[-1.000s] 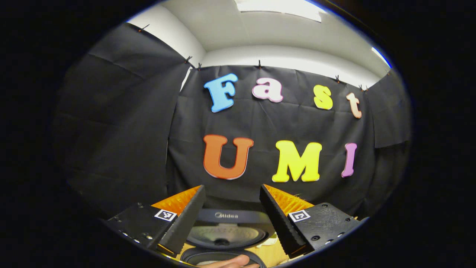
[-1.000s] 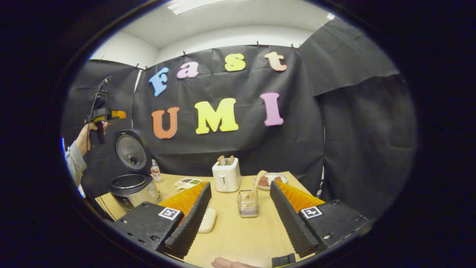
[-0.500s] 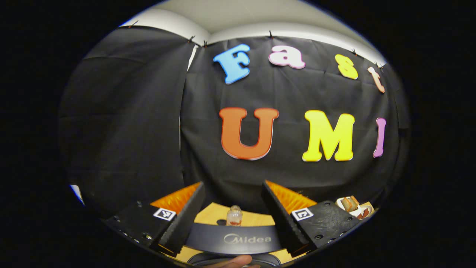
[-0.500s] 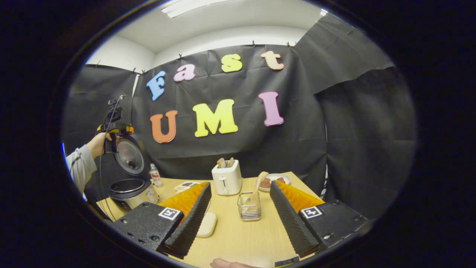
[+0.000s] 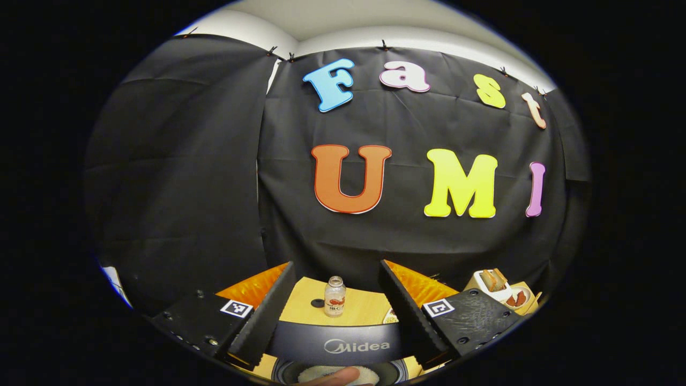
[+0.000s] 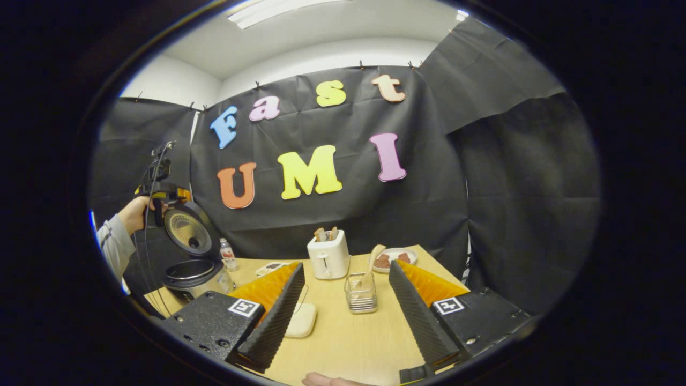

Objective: Close the left gripper, press the button to open the rice cooker; take a wooden spoon from the chopstick holder with the right hand, scoop a spoonful of rice and pour it into the rice cooker, then put the wooden spoon back into the chopstick holder.

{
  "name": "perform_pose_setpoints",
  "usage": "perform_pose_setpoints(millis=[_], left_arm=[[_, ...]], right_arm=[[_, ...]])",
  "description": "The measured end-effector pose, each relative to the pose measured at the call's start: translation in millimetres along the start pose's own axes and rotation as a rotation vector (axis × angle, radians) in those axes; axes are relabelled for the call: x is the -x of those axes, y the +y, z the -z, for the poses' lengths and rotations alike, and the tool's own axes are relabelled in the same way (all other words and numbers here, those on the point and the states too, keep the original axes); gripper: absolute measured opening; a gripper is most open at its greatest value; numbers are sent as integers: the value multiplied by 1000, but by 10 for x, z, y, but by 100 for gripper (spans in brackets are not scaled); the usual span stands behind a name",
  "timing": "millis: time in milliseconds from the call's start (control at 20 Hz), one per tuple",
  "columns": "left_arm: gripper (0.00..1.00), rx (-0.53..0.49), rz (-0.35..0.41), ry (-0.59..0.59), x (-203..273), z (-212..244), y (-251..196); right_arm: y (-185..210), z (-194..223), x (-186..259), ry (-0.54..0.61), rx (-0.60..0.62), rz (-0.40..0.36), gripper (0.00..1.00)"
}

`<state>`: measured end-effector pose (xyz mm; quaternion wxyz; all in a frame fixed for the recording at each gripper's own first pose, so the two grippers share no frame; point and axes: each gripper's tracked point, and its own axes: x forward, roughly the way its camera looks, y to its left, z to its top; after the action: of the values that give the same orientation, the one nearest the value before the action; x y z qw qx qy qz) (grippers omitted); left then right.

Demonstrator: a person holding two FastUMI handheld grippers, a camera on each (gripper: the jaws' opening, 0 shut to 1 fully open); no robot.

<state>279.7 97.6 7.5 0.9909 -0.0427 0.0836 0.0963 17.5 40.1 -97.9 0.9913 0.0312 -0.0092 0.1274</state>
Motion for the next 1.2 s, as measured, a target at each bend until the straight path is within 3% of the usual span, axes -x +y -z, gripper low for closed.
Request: perform_pose_setpoints(millis=[200,600,900,1050,1200], left_arm=[[100,-5,4,0,247,210,-5],[98,29,39,119,594,1073,27],[97,-46,34,216,731,1599,61],[97,-46,45,227,772,1666,87],[97,-53,55,305,816,1901,76]], right_arm=[[-44,-69,208,-14,-9,16,100],[53,-251,647,-51,18,25,100],[262,-539,959,-138,32,-7,100],[378,-500,997,-126,65,-29,97],[600,-453,1034,-96,64,-97,100]])
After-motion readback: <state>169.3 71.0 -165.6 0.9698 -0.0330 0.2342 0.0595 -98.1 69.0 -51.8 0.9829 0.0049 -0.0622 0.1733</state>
